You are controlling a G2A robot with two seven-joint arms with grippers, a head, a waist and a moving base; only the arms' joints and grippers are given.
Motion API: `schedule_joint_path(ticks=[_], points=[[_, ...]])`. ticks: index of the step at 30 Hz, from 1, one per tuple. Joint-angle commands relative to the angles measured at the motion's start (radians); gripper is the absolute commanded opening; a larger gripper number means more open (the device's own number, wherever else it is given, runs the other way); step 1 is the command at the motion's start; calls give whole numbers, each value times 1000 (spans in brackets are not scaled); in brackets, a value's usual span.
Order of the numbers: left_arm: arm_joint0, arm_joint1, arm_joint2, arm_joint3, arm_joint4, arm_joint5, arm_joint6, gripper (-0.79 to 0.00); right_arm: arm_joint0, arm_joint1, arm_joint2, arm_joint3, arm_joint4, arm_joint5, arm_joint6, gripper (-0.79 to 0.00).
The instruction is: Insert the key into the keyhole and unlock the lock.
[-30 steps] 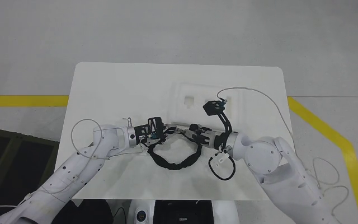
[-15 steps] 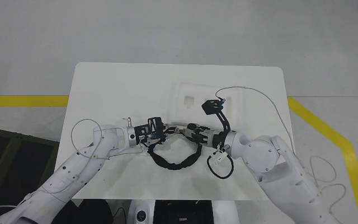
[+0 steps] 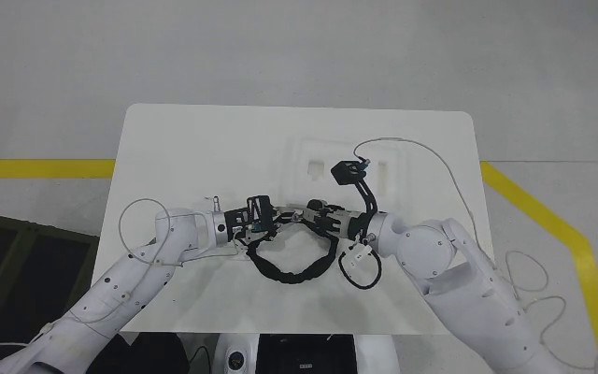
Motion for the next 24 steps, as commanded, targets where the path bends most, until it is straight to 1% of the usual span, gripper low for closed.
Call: schedule_joint_path(ticks=[1, 11, 12, 13, 14, 15, 24], points=[[0, 0, 0, 0, 0, 0, 0, -785, 5, -2, -4, 7, 1, 1, -3, -785], [0, 0, 0, 0, 0, 0, 0, -785, 10, -9, -20, 30, 0, -4, -4, -785], [0, 0, 0, 0, 0, 0, 0, -785, 11, -9, -20, 30, 0, -5, -3, -763], [0, 0, 0, 0, 0, 0, 0, -785, 11, -9, -19, 30, 0, -5, -4, -434], [0, 0, 0, 0, 0, 0, 0, -785, 10, -9, -17, 29, 0, -8, -4, -126], [0, 0, 0, 0, 0, 0, 0, -785, 10, -9, -14, 27, 0, -12, -5, 0], [0, 0, 0, 0, 0, 0, 0, -785, -13, -4, 32, -27, 20, -16, 5, 0]])
